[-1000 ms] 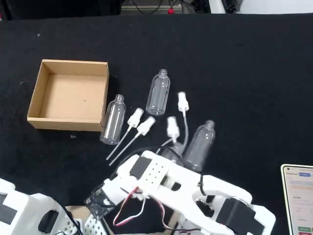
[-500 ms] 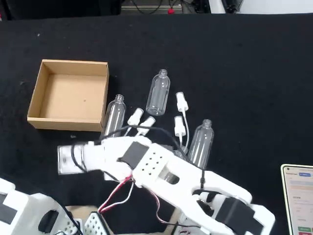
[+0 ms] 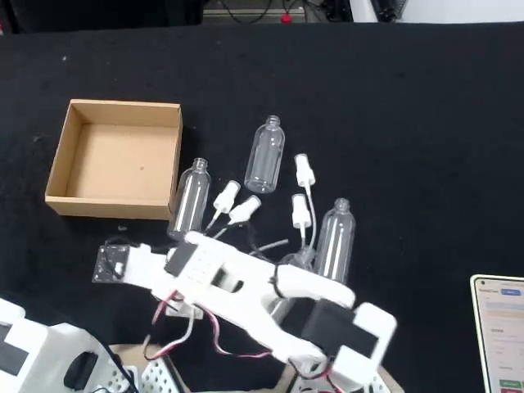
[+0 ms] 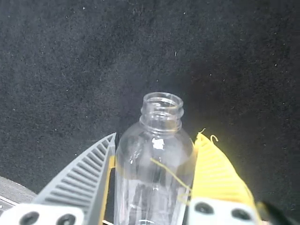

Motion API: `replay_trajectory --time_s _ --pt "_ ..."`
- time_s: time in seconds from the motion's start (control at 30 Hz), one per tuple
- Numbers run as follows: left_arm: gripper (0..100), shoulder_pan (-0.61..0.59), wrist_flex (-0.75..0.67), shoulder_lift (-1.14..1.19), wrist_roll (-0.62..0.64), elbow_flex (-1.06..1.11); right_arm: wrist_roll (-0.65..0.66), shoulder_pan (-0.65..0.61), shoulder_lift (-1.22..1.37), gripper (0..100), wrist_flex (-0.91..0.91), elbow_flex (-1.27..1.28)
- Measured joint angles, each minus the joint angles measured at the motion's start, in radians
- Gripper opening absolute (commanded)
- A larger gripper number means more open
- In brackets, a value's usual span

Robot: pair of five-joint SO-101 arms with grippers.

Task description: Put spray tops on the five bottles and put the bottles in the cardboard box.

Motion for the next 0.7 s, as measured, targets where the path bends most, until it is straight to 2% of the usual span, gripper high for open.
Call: replay_trajectory --time_s 0.17,0.4,0.47,0.63,0.7 --pt "16 0.0 0.0 0.0 0.0 0.0 0.051 0.0 0.011 26.2 0.084 -0.054" --pt "16 0.0 0.0 0.0 0.0 0.0 0.279 0.003 0.015 26.0 0.049 -0.015" --pt "16 0.0 0.0 0.0 0.0 0.0 0.313 0.018 0.015 22.3 0.005 0.014" --pt "16 0.0 0.0 0.0 0.0 0.0 0.348 0.072 0.015 1.9 -0.095 0.037" --pt "16 0.0 0.0 0.0 0.0 0.0 0.351 0.091 0.015 2.2 -0.1 0.038"
